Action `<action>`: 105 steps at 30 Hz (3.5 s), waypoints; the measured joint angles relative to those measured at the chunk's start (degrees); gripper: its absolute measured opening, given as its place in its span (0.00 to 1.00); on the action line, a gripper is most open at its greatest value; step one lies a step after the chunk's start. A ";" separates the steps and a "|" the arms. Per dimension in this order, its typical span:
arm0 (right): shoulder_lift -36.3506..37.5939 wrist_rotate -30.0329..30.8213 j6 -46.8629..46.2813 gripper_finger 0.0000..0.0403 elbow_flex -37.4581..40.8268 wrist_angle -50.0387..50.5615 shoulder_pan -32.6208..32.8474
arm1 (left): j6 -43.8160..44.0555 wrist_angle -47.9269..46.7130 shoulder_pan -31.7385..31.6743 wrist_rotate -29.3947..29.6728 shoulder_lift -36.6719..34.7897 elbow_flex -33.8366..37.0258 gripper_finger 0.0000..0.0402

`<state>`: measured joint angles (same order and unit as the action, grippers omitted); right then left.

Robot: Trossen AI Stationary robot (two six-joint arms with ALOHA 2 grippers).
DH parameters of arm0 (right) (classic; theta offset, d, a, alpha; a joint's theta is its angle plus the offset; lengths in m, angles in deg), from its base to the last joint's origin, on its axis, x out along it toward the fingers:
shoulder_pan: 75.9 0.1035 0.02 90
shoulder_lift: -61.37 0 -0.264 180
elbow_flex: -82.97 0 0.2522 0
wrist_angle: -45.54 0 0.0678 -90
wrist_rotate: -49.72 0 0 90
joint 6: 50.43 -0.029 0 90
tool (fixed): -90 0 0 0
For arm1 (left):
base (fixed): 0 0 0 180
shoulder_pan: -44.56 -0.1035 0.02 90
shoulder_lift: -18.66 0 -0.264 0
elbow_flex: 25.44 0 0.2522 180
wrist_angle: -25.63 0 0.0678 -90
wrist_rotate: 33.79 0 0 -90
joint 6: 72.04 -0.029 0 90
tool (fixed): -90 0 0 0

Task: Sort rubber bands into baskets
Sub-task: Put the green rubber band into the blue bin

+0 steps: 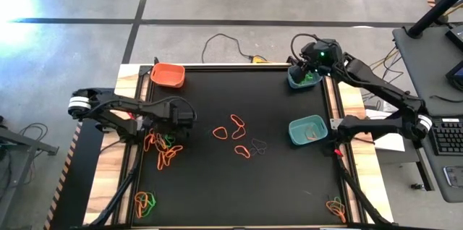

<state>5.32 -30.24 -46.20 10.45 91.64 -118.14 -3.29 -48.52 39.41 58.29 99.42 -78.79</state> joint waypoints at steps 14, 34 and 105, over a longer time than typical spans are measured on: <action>0.00 0.03 2.48 0.28 -0.02 -0.02 0.00 | -2.29 0.98 0.00 0.14 3.62 -0.75 0.01; -4.58 -16.52 8.46 0.26 1.11 0.46 -0.02 | -17.43 40.97 -8.96 1.32 14.96 -23.63 0.00; -56.72 -16.23 6.58 0.34 -15.86 -17.39 17.68 | -48.78 50.86 -18.32 -7.20 -22.02 8.72 0.42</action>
<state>-51.40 -46.48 -39.62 -5.41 74.25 -100.46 -52.07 2.35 21.09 51.09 77.40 -70.07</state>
